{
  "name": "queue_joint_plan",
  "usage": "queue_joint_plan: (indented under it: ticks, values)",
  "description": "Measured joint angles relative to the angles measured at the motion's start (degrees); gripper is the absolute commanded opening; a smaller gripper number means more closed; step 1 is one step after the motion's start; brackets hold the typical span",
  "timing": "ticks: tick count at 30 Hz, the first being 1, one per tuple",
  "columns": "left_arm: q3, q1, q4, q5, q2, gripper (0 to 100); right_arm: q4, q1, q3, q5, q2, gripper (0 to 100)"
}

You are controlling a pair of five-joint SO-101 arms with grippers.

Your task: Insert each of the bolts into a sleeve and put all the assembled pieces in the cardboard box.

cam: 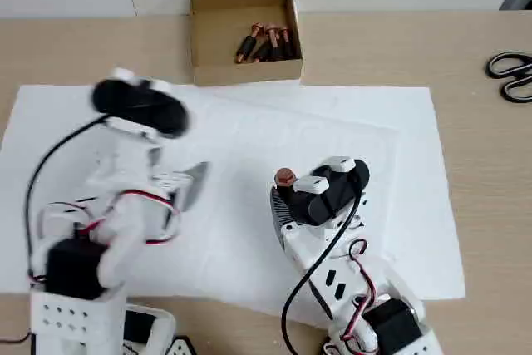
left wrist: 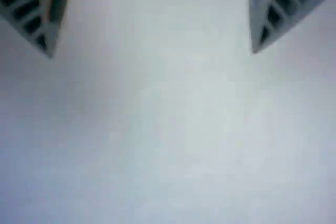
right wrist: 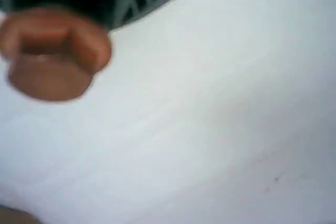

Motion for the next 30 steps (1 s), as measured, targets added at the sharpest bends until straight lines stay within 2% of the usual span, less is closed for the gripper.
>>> queue_joint_plan:
  ticks: [4,10,13,19,27,30]
  values:
    - [0.0,-5.6,4.2,-1.1,0.0,23,2.0,3.3,-6.8,0.0,7.5,0.4]
    - [0.0,-6.6,5.7,-1.2,0.0,23,2.2,8.6,-30.2,1.5,29.9,0.4]
    - [0.0,-6.6,5.7,-1.2,0.0,23,-1.1,11.3,-43.2,1.8,43.7,0.4]
    - [0.8,-7.0,5.7,-1.2,0.0,23,-17.7,15.0,-62.8,1.8,72.3,0.4]
    - [5.5,-7.0,5.7,-1.2,-0.4,23,-49.1,14.8,-76.0,1.8,107.3,0.4]
    - [5.9,-7.0,5.7,-1.2,-0.4,23,-56.4,14.9,-83.0,1.8,119.3,0.4]
